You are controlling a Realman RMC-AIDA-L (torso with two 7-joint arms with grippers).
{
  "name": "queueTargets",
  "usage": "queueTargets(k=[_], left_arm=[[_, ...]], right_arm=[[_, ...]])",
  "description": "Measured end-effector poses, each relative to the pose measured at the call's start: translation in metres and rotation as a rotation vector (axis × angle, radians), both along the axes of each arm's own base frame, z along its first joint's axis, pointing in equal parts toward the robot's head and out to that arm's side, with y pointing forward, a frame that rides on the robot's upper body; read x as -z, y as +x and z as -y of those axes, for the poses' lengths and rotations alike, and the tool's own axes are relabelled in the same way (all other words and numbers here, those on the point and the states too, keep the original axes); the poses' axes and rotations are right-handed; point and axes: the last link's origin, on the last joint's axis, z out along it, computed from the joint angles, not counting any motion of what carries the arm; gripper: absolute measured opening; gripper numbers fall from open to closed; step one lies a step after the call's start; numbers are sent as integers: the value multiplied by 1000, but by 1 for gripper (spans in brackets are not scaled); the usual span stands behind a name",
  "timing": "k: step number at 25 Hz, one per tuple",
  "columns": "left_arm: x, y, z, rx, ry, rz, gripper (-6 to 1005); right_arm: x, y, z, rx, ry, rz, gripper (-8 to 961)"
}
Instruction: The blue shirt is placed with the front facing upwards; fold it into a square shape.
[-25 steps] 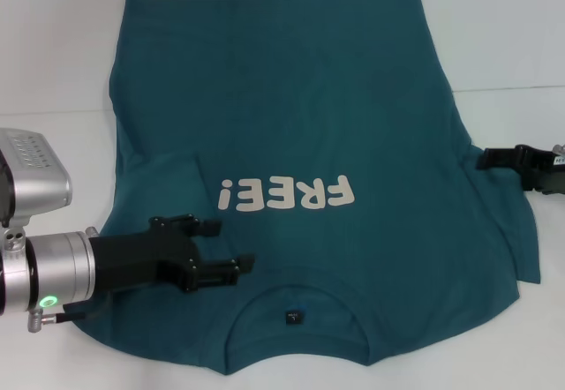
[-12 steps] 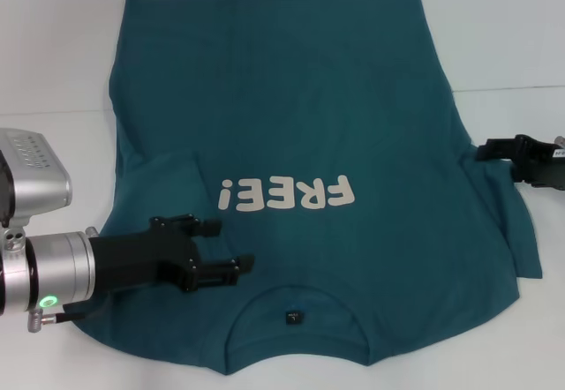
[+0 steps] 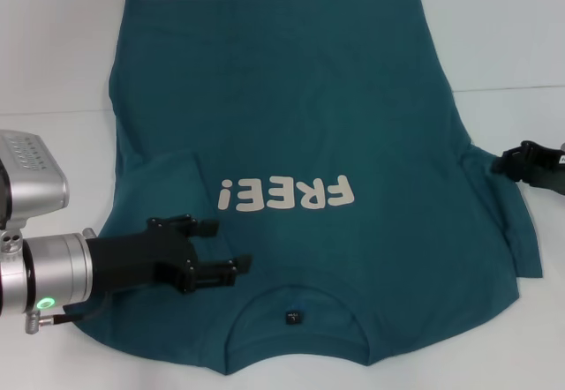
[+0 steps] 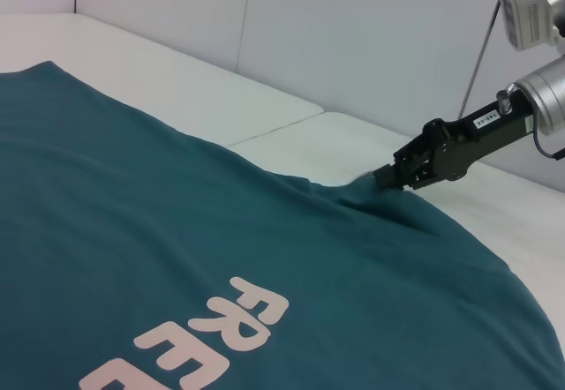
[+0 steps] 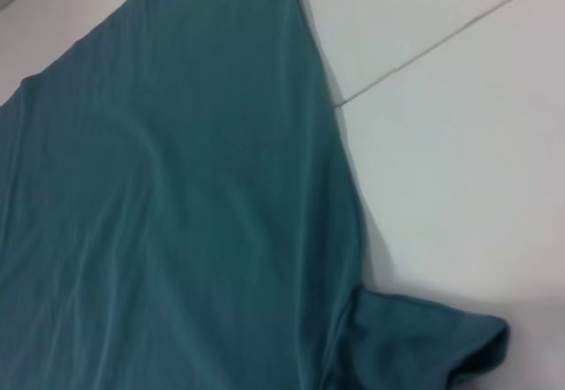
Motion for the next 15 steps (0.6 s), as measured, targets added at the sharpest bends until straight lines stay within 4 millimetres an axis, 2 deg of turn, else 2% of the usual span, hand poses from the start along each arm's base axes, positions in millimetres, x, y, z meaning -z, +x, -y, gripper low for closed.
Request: queueTargets(k=[8,15], left_arm=[[0,-1,0,-3,3,1,816],[-2,-1,-2,-5,14,-5,815]], right_arm=[[-6,1,-1,-17,3,24,107],[-8,2,-1,-23,4,39,15]])
